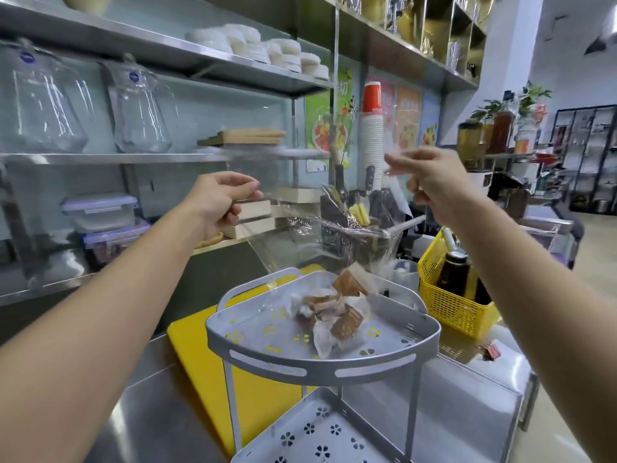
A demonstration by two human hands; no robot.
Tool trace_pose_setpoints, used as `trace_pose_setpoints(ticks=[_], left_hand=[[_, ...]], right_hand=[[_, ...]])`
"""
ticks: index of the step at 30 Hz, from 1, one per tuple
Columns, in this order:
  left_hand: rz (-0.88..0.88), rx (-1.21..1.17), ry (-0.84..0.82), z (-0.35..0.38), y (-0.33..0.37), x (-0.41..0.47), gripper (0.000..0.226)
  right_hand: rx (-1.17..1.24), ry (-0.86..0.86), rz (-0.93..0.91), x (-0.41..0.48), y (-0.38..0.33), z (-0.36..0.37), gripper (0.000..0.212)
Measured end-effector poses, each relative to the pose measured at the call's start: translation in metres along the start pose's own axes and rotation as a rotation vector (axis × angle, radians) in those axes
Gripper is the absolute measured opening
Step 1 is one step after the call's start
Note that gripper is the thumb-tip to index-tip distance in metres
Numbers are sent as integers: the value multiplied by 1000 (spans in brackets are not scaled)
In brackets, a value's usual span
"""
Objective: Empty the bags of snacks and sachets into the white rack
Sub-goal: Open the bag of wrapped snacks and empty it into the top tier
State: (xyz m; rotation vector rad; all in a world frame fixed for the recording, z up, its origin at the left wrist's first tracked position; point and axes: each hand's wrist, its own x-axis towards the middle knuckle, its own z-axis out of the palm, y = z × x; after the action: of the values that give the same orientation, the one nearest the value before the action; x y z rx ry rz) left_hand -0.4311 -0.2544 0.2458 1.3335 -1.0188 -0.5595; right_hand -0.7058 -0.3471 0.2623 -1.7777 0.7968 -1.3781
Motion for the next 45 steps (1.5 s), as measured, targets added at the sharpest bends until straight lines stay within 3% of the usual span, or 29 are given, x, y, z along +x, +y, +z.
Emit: trace_pose_setpoints(ticks=[6,9,11,14,17,22,26,28,31,38,45], left_hand=[[-89,-25,-118,-11,-28,-1,25],[-143,81,-204,-12,-41,-4,21],[-165,180,-257,-11,-48,-6,14],[-148,295,-267,-15,-56,-7,24],[-82,279,-287,-17,-60,-9,29],[33,87,-200,-9,-61,-10,15],[119,-106,39,-2,-57,-13,6],[60,-83,-11,-2,-62,-17,17],[-1,141,-138,6,-74,-24,12],[114,-95,61,3,-53,-12,15],[215,-60,191,-32,-7,-19,16]], right_hand=[[-6,-133,112,-31,40,5,26],[67,-122,144,-39,54,8,17],[120,-110,171,-46,61,7,24],[112,-165,191,-55,69,5,34],[84,-142,141,-58,75,6,16],[153,-31,128,-51,72,13,7],[183,49,104,-49,68,17,17],[168,18,122,-52,72,19,22],[164,13,169,-58,82,20,13],[211,138,125,-48,68,14,11],[298,95,8,-21,9,34,5]])
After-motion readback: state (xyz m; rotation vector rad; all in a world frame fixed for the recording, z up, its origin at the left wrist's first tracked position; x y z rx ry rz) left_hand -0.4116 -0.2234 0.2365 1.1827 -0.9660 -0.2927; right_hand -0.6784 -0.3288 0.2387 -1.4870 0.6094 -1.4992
